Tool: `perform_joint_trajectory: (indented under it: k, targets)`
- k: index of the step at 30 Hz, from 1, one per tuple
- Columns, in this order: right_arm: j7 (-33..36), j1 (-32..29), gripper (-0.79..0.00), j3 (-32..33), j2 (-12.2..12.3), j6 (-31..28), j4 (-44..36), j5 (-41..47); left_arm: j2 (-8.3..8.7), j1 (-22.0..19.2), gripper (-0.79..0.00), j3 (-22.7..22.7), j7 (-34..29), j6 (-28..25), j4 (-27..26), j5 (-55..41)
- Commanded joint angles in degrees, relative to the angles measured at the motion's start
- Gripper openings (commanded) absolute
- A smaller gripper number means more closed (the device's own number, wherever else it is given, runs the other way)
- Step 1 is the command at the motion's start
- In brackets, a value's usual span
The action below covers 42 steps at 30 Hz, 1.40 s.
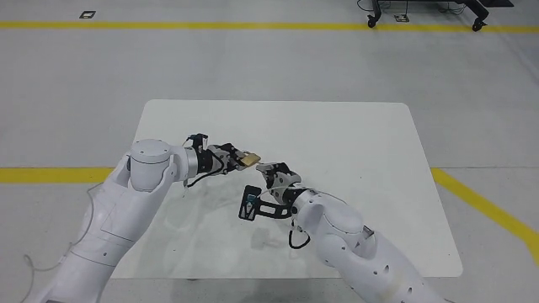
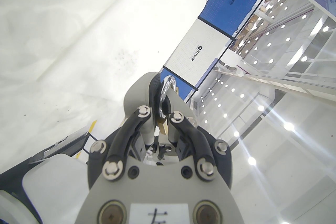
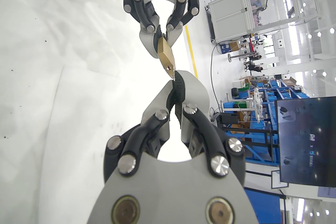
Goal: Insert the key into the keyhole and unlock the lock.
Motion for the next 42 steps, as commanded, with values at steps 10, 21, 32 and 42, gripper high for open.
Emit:
perform_joint_trajectory:
  k: [10,21,32,42]
  targets:
    - [1.7,-0.3,-0.785,-0.7,-0.6,-1.1,-0.6,-2.3,0.13,0.1,-0.785,-0.2,0.1,0.0,-0.4,-0.1]
    - [2.6,-1.3,-0.785,-0.6,-0.9,-2.2,-1.4,-4.6,0.25,0.5,-0.785,-0.5,0.4,-0.1,-0.9,-0.3]
    - [3.8,-0.9,-0.785,-1.2,-1.7,-2.3,-0.9,-5.6,0.38,0.6,-0.785,-0.3,0.3,0.0,-1.4,0.3]
    - [5.2,-0.5,-0.785,-2.0,-2.5,-2.2,0.1,-6.2,0.45,0.6,-0.785,-0.1,0.2,0.6,-1.6,0.3]
